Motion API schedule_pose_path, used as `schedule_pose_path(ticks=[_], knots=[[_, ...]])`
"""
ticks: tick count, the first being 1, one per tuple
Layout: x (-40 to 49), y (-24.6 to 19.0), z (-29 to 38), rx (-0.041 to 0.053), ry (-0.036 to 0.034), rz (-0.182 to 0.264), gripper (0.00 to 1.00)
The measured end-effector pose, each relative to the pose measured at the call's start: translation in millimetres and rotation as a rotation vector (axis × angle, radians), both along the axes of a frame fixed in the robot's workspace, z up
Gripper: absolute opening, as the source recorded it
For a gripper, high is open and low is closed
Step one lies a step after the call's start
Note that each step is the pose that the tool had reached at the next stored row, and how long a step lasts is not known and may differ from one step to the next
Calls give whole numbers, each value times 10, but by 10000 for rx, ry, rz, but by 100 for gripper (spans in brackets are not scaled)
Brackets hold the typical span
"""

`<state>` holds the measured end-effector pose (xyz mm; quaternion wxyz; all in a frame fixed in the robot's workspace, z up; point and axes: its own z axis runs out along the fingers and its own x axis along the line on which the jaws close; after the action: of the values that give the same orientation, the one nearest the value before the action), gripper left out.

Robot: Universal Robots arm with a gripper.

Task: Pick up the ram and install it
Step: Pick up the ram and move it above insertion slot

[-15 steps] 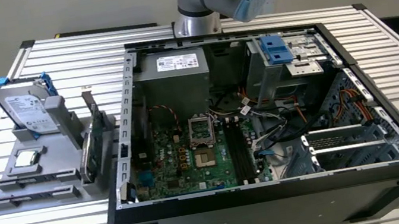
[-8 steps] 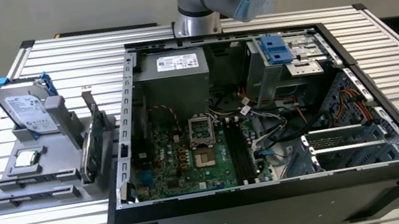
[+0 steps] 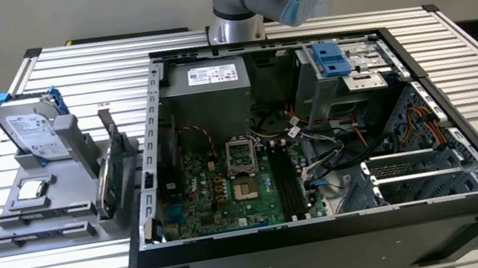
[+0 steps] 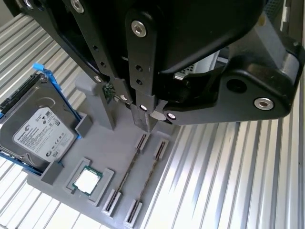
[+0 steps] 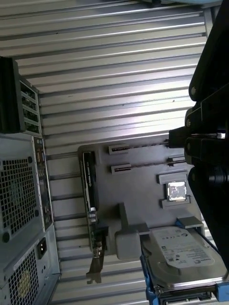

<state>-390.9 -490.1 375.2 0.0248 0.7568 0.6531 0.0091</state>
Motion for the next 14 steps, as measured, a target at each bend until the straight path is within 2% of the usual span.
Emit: schedule_pose_path(ticks=[14], knots=[[0, 5, -51, 0, -45, 139, 0]])
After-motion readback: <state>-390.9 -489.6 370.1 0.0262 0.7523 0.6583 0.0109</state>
